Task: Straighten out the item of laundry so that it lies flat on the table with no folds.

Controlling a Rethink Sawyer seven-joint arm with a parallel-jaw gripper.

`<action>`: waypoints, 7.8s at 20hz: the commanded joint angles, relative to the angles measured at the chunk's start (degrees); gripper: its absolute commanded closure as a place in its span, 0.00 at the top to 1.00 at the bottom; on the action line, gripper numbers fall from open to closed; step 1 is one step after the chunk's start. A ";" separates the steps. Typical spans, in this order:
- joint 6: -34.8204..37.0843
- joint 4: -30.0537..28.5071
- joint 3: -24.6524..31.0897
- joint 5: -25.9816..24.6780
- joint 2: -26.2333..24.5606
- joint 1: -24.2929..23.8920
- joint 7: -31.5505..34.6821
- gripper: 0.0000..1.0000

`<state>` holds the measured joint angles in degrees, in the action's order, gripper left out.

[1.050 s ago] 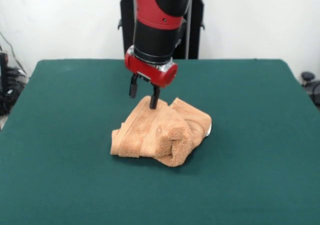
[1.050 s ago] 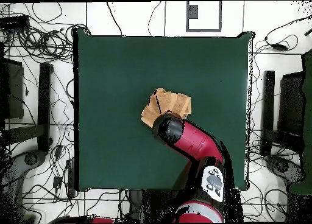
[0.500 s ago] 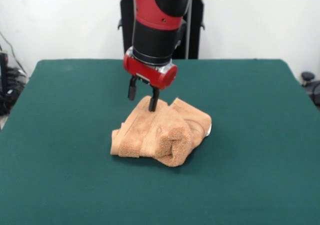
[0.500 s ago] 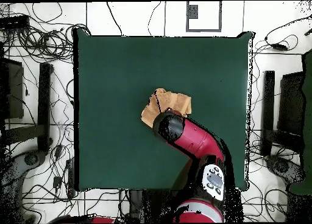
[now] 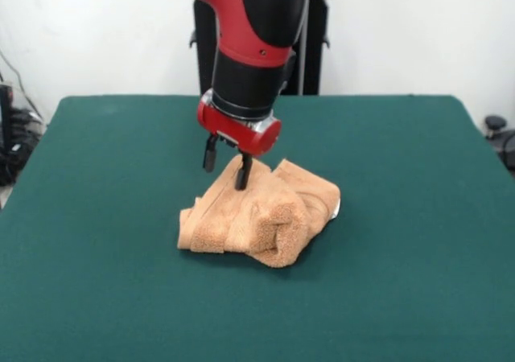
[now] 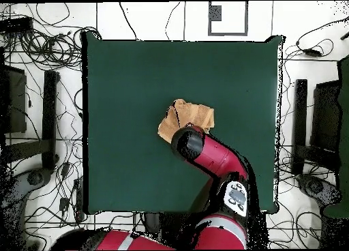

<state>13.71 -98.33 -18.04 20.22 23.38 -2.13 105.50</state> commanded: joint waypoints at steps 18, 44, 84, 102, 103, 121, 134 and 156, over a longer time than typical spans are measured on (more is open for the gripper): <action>-1.20 0.58 4.16 0.16 -2.77 2.54 10.40 1.00; -2.75 -0.82 6.20 -1.50 -2.19 0.84 8.49 0.00; -1.30 -4.94 7.53 -2.75 2.87 0.82 9.29 1.00; -14.91 -14.43 23.59 -4.34 5.26 -10.78 12.14 1.00; -15.67 -14.61 24.53 -4.80 5.00 -11.58 12.15 1.00; -23.02 -16.56 34.82 -10.76 3.10 -19.97 13.00 1.00; -19.44 -18.59 35.99 -11.44 5.28 -21.87 11.73 1.00; -16.69 -21.15 35.53 -11.15 7.89 -21.83 10.21 1.00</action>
<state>-6.68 -116.49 11.00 10.28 31.52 -24.79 105.50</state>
